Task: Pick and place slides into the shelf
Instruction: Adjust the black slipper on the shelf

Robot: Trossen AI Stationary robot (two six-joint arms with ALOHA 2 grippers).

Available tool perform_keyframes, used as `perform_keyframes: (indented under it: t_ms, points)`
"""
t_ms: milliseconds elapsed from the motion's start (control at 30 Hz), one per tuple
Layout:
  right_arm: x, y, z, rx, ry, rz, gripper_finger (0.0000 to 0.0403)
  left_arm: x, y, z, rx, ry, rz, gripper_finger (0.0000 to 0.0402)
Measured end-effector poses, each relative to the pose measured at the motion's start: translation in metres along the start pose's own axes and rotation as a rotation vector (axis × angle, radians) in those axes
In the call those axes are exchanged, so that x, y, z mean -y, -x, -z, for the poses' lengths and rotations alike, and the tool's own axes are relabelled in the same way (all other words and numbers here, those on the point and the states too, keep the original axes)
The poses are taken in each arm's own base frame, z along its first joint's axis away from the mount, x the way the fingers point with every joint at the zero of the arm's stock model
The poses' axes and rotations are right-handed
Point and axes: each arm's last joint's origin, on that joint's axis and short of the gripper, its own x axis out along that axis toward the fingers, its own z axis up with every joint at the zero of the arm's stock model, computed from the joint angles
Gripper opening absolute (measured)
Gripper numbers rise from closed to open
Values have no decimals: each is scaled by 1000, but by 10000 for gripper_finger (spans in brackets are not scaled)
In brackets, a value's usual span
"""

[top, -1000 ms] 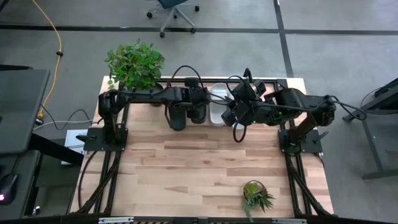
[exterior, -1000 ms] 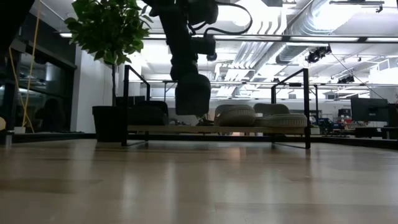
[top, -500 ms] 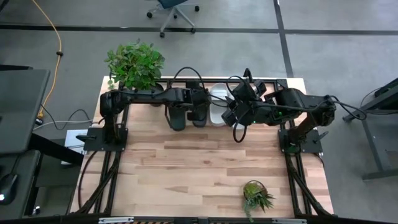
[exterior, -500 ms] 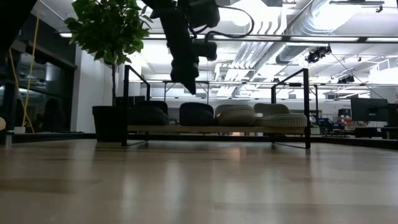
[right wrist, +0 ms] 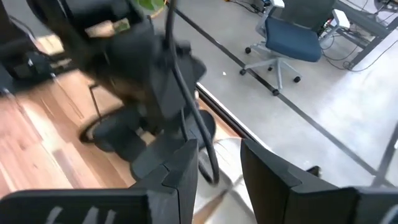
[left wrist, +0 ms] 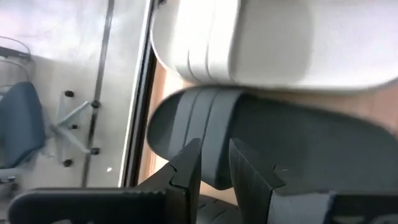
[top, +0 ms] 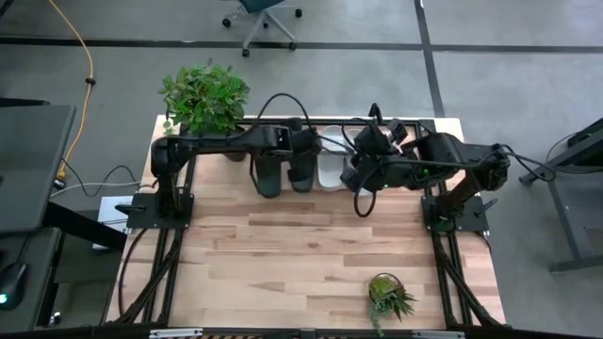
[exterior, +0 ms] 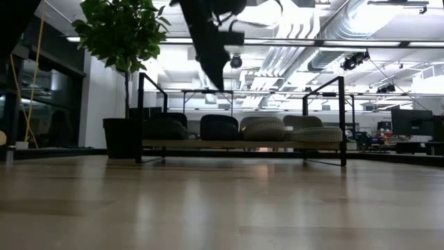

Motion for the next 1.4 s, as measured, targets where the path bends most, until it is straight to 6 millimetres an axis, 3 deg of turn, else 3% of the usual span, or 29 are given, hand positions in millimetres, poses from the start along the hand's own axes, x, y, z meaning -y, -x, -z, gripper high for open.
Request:
perform_keyframes:
  t_ms: [467, 633, 767, 933, 1133, 1233, 1400]
  points:
    - [72, 62, 7, 81, -45, -92, 114, -32, 73, -34, 219, 225, 299, 71]
    - [82, 75, 11, 106, -50, -144, 114, -38, 105, -36, 313, 260, 342, 71]
    - [80, 77, 12, 107, -37, -157, 114, -43, 138, -27, 373, 301, 345, 71]
    - [59, 57, 4, 85, 69, -115, 114, -37, 170, -9, 342, 335, 312, 71]
    - [31, 1, -17, 9, 220, -187, 114, -18, 191, 12, 218, 295, 177, 71]
    - [37, -23, -26, -17, 232, -174, 114, -13, 201, 20, 196, 305, 185, 71]
    - [56, -38, -35, -39, 188, -237, 114, -11, 200, 30, 114, 311, 159, 72]
